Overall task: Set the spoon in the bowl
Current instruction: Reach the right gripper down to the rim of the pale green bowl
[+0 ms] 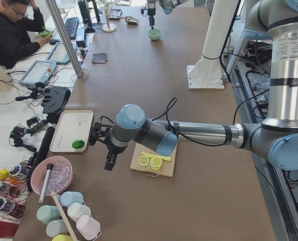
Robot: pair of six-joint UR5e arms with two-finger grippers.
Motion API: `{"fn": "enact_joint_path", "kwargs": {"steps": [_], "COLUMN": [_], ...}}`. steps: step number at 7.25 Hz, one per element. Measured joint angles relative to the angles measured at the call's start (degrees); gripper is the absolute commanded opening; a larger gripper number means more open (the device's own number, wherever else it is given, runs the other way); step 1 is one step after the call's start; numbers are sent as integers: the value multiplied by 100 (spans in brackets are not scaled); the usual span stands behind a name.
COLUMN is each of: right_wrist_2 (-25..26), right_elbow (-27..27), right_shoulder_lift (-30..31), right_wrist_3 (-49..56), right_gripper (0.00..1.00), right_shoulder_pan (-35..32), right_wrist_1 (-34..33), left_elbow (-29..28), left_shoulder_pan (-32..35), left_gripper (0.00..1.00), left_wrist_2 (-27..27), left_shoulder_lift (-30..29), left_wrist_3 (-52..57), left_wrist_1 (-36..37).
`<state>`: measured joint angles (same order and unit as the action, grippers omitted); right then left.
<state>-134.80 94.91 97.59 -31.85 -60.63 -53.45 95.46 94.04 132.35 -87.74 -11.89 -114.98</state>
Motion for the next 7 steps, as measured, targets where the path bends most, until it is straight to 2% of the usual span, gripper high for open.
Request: {"fn": "enact_joint_path", "kwargs": {"steps": [2,3,4,5,7], "right_wrist_2": [15,37,77,100,100], "right_elbow": [-73,-82,-95,-128,-174], "right_shoulder_lift": [-21,-24,-21,-18,-25], "right_wrist_3": [-59,-62,-64,-63,-52], "right_gripper": [100,58,7,0,0], "right_shoulder_pan": [129,200,256,287,301], "right_wrist_1": [5,6,4,4,9], "left_elbow": [0,1,1,0,0], "left_shoulder_pan": [0,0,0,0,0], "left_gripper": [98,98,98,98,98], "left_wrist_2": [1,1,1,1,1], "left_shoulder_lift": [-15,-20,-25,-29,-32], "left_wrist_3": [-5,-6,-6,-6,-8], "left_wrist_1": [0,-4,-4,-1,1]}}
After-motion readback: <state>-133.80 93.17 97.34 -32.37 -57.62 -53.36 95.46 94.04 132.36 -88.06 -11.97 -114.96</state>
